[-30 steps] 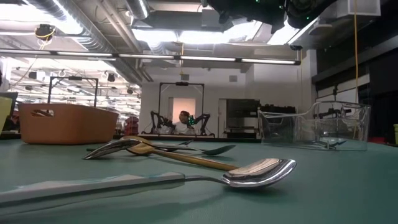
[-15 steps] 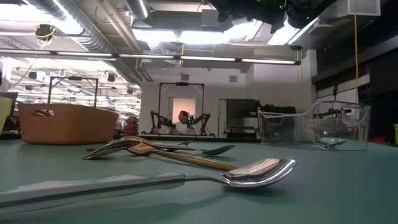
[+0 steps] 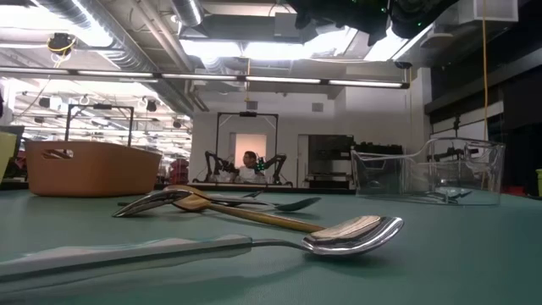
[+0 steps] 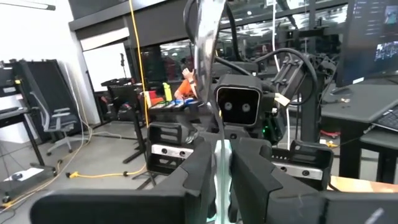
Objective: Sort silverware by color (type)
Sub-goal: Put the blue patterned spoon into the yellow bin
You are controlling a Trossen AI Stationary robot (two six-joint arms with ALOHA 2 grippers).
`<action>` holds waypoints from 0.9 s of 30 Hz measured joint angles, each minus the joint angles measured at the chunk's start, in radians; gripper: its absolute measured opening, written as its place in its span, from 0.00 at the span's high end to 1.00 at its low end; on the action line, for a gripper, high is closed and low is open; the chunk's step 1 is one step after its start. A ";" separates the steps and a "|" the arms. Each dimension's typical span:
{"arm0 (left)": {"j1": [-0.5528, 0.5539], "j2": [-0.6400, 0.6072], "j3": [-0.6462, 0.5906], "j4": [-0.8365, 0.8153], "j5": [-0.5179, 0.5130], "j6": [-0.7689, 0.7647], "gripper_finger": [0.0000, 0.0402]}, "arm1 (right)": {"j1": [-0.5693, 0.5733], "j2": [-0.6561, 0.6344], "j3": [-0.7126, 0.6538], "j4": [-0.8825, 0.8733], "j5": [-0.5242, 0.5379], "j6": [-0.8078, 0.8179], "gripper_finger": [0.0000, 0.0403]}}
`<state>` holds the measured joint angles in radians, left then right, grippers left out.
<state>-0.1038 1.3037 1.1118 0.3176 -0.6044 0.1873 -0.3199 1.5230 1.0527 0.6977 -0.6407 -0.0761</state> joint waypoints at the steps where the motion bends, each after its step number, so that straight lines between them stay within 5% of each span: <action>1: 0.000 0.000 0.000 0.000 0.000 0.000 0.87 | 0.000 0.000 0.000 -0.002 0.000 0.000 0.99; 16: 0.000 0.000 0.000 -0.002 0.000 0.000 0.95 | 0.000 0.000 0.000 -0.018 0.002 -0.002 0.99; 27: -0.006 0.001 0.000 -0.002 -0.013 -0.001 0.95 | 0.000 0.000 0.001 -0.060 0.037 0.001 0.81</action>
<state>-0.1094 1.3044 1.1118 0.3161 -0.6174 0.1860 -0.3202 1.5230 1.0534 0.6379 -0.6035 -0.0749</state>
